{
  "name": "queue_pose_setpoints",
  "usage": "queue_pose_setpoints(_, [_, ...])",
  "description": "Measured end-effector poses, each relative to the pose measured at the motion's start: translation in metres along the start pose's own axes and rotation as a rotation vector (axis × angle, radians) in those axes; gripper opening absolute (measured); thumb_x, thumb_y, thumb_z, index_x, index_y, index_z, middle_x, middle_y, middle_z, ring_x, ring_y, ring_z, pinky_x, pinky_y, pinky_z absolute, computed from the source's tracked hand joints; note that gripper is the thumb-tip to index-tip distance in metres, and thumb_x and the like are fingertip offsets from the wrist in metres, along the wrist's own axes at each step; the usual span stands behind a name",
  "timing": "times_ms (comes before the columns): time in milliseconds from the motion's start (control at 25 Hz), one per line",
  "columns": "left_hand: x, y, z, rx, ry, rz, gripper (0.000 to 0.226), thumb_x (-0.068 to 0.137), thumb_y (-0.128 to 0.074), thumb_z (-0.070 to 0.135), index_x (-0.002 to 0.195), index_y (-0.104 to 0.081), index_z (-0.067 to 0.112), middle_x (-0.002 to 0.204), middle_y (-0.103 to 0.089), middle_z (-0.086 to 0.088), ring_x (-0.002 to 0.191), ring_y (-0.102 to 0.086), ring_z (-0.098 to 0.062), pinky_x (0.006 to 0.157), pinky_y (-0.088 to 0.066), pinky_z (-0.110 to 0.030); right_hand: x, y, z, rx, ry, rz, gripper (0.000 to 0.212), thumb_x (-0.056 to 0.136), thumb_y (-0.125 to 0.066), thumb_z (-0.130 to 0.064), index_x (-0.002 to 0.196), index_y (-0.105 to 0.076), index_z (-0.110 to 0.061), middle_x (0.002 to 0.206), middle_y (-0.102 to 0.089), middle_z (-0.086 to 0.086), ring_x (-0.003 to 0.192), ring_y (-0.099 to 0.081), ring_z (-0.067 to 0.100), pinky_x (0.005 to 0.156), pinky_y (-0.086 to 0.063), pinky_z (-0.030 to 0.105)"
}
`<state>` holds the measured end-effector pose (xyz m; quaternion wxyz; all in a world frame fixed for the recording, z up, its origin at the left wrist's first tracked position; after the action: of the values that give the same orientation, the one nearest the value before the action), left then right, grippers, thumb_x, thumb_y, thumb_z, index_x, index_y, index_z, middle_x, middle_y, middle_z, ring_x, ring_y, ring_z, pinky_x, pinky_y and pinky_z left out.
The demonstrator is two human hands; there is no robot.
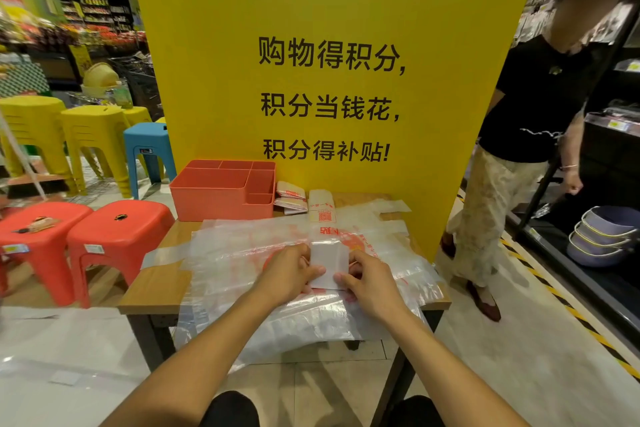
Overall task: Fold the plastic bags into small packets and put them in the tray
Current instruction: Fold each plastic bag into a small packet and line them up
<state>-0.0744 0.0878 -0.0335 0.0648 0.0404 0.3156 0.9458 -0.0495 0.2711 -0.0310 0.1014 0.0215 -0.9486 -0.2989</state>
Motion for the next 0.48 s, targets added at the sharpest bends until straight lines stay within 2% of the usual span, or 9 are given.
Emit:
queue_pose_setpoints(40, [0.001,0.000,-0.003,-0.078,0.032,-0.006,0.010,0.094,-0.076,0.020,0.097,-0.067,0.017,0.073,-0.073,-0.007,0.060,-0.072,-0.021,0.071,-0.065,-0.047,0.000,0.001,0.000,0.004,-0.022,0.010,0.024,0.094,-0.074,-0.021,0.088,-0.056,-0.037,0.076,-0.073,-0.003,0.067,-0.071,0.010,0.063,-0.060,0.030])
queue_pose_setpoints(160, [0.005,0.004,-0.007,-0.157,0.098,0.056,0.030,0.088,-0.081,0.011,0.070,-0.057,0.012,0.058,-0.063,-0.007,0.052,-0.062,-0.021,0.062,-0.061,-0.044,0.001,0.001,0.001,0.063,-0.080,0.027,0.016,0.095,-0.073,-0.017,0.092,-0.060,-0.026,0.074,-0.073,0.002,0.062,-0.070,0.013,0.056,-0.059,0.028])
queue_pose_setpoints(240, [0.007,0.004,-0.007,-0.124,0.137,0.092,0.034,0.086,-0.084,0.014,0.067,-0.056,0.012,0.055,-0.062,-0.004,0.048,-0.060,-0.020,0.057,-0.060,-0.040,0.002,0.000,-0.002,0.092,-0.087,0.024,0.016,0.095,-0.073,-0.015,0.100,-0.060,-0.025,0.077,-0.073,0.003,0.064,-0.072,0.016,0.056,-0.060,0.030])
queue_pose_setpoints(360, [0.010,0.001,-0.008,-0.007,0.130,0.113,0.036,0.088,-0.082,0.026,0.066,-0.056,0.017,0.055,-0.066,-0.001,0.047,-0.067,-0.019,0.060,-0.063,-0.043,0.004,-0.003,-0.003,0.103,-0.088,-0.011,0.036,0.092,-0.076,-0.018,0.120,-0.056,-0.030,0.084,-0.074,0.001,0.065,-0.073,0.016,0.053,-0.057,0.025])
queue_pose_setpoints(400, [0.011,0.000,-0.009,0.041,0.123,0.118,0.037,0.089,-0.080,0.030,0.065,-0.055,0.018,0.055,-0.067,-0.002,0.048,-0.069,-0.019,0.063,-0.064,-0.044,0.005,-0.004,-0.001,0.068,-0.086,-0.007,0.039,0.091,-0.077,-0.020,0.122,-0.055,-0.032,0.083,-0.074,-0.001,0.064,-0.072,0.014,0.055,-0.057,0.026])
queue_pose_setpoints(480, [0.014,-0.002,-0.011,0.135,0.109,0.131,0.041,0.092,-0.075,0.039,0.063,-0.055,0.019,0.058,-0.069,-0.005,0.053,-0.070,-0.022,0.066,-0.062,-0.045,0.009,-0.004,-0.001,-0.078,-0.052,0.027,0.033,0.094,-0.074,-0.025,0.120,-0.055,-0.033,0.080,-0.072,-0.004,0.065,-0.070,0.011,0.060,-0.059,0.032])
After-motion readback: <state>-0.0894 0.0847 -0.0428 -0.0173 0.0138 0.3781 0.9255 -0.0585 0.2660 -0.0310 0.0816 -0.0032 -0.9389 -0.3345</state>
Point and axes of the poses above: each hand's wrist, its own x-axis towards the middle knuckle, its own y-axis out of the back of the hand, z = x × y, the point moved 6 cm from there along x, towards the middle knuckle
